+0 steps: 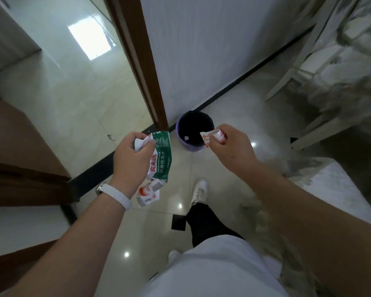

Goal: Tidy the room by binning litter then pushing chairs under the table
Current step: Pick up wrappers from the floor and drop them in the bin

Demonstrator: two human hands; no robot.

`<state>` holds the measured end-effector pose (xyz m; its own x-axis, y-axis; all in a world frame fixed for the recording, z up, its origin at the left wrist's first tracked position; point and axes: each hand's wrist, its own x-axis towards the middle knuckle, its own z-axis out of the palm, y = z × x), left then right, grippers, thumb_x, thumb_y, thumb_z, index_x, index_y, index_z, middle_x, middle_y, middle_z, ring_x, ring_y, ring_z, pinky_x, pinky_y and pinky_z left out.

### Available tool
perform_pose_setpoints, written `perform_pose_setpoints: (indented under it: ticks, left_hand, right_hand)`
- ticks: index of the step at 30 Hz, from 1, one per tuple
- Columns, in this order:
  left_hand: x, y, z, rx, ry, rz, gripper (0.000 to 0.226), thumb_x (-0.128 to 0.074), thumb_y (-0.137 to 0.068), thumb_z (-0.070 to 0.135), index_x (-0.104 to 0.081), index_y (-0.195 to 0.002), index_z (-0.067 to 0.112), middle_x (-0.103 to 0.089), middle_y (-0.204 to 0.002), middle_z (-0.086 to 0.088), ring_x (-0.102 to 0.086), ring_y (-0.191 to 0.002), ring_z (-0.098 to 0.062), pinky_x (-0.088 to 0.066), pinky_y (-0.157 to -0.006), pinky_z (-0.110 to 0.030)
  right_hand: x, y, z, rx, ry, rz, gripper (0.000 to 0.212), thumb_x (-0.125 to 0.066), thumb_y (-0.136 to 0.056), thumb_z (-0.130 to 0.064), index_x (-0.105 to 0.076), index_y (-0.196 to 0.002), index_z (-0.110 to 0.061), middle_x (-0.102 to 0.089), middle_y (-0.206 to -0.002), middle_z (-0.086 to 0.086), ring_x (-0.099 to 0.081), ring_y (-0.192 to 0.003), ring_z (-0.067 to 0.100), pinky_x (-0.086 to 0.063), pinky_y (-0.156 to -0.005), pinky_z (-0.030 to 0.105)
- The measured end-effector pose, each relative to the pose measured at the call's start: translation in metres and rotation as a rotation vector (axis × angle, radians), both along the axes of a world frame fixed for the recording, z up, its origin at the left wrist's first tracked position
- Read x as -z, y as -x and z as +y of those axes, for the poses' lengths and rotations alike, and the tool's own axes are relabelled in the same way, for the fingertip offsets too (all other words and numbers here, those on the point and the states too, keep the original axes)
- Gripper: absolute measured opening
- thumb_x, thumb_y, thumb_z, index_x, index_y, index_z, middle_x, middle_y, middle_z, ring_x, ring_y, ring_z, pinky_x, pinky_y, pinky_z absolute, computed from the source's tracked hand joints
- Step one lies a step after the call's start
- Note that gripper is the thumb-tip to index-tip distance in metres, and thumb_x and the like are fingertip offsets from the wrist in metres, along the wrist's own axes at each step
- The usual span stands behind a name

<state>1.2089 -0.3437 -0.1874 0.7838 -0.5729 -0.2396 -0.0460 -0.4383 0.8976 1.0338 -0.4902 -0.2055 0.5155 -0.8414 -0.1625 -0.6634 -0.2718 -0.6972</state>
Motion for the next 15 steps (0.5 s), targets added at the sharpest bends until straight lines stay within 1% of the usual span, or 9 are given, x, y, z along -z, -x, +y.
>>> perform_pose_setpoints:
  ticks: [2,4,5,7,9,12,13,15]
  left_hand:
    - [0.006,-0.015,-0.037,-0.002,-0.04,0.013,0.007,-0.066,-0.09,0.018,-0.062,-0.086,0.015,-0.065,-0.072,0.003,-0.064,-0.059,-0.004,-0.046,-0.045,-0.016]
    - [0.009,-0.025,-0.077,0.024,-0.079,0.02,0.007,-0.065,-0.091,0.017,-0.061,-0.087,0.013,-0.065,-0.071,0.003,-0.064,-0.057,-0.002,-0.045,-0.044,-0.015]
    - [0.01,-0.03,-0.097,0.041,-0.092,0.025,0.007,-0.065,-0.091,0.018,-0.061,-0.088,0.013,-0.066,-0.072,0.003,-0.065,-0.059,-0.005,-0.046,-0.044,-0.016]
    - [0.01,-0.04,-0.135,0.068,-0.112,0.016,0.007,-0.066,-0.091,0.02,-0.062,-0.09,0.014,-0.068,-0.077,0.002,-0.068,-0.065,-0.01,-0.05,-0.047,-0.019]
    - [0.01,-0.048,-0.172,0.102,-0.117,-0.02,0.008,-0.066,-0.091,0.024,-0.062,-0.091,0.017,-0.067,-0.081,0.002,-0.067,-0.068,-0.01,-0.05,-0.049,-0.02]
    - [0.009,-0.054,-0.213,0.153,-0.12,-0.048,0.007,-0.066,-0.091,0.025,-0.062,-0.091,0.019,-0.066,-0.08,0.006,-0.065,-0.067,-0.003,-0.046,-0.046,-0.014]
    - [0.01,-0.056,-0.223,0.179,-0.126,-0.056,0.007,-0.066,-0.091,0.025,-0.062,-0.091,0.019,-0.066,-0.08,0.006,-0.065,-0.067,-0.003,-0.046,-0.046,-0.013]
    - [0.013,-0.062,-0.242,0.228,-0.139,-0.073,0.007,-0.066,-0.091,0.023,-0.063,-0.091,0.017,-0.066,-0.081,0.003,-0.065,-0.069,-0.008,-0.048,-0.049,-0.017]
  right_hand:
    - [0.009,-0.015,-0.038,0.026,-0.034,-0.003,0.013,-0.06,-0.09,-0.028,-0.059,-0.085,-0.017,-0.059,-0.07,-0.003,-0.052,-0.059,0.01,-0.04,-0.053,0.023]
    - [0.015,-0.024,-0.075,0.064,-0.059,-0.008,0.012,-0.061,-0.09,-0.03,-0.06,-0.085,-0.018,-0.061,-0.073,-0.003,-0.057,-0.064,0.013,-0.045,-0.056,0.028]
    - [0.017,-0.026,-0.093,0.077,-0.07,-0.005,0.012,-0.062,-0.089,-0.03,-0.06,-0.085,-0.019,-0.061,-0.073,-0.004,-0.057,-0.066,0.014,-0.046,-0.058,0.029]
    - [0.019,-0.03,-0.128,0.084,-0.077,0.014,0.011,-0.062,-0.089,-0.03,-0.059,-0.085,-0.02,-0.061,-0.074,-0.004,-0.056,-0.066,0.014,-0.046,-0.058,0.029]
    - [0.018,-0.033,-0.161,0.106,-0.068,0.023,0.011,-0.061,-0.089,-0.028,-0.059,-0.084,-0.019,-0.06,-0.073,-0.002,-0.055,-0.065,0.016,-0.044,-0.057,0.029]
    - [0.013,-0.033,-0.195,0.155,-0.065,0.005,0.012,-0.062,-0.089,-0.029,-0.061,-0.084,-0.019,-0.062,-0.073,-0.001,-0.057,-0.066,0.016,-0.044,-0.056,0.028]
    - [0.013,-0.034,-0.203,0.169,-0.065,-0.002,0.012,-0.063,-0.089,-0.03,-0.061,-0.084,-0.019,-0.062,-0.074,-0.001,-0.057,-0.066,0.016,-0.045,-0.057,0.028]
    - [0.015,-0.036,-0.214,0.192,-0.072,-0.005,0.013,-0.063,-0.089,-0.03,-0.062,-0.083,-0.019,-0.063,-0.074,-0.001,-0.059,-0.068,0.016,-0.047,-0.059,0.031]
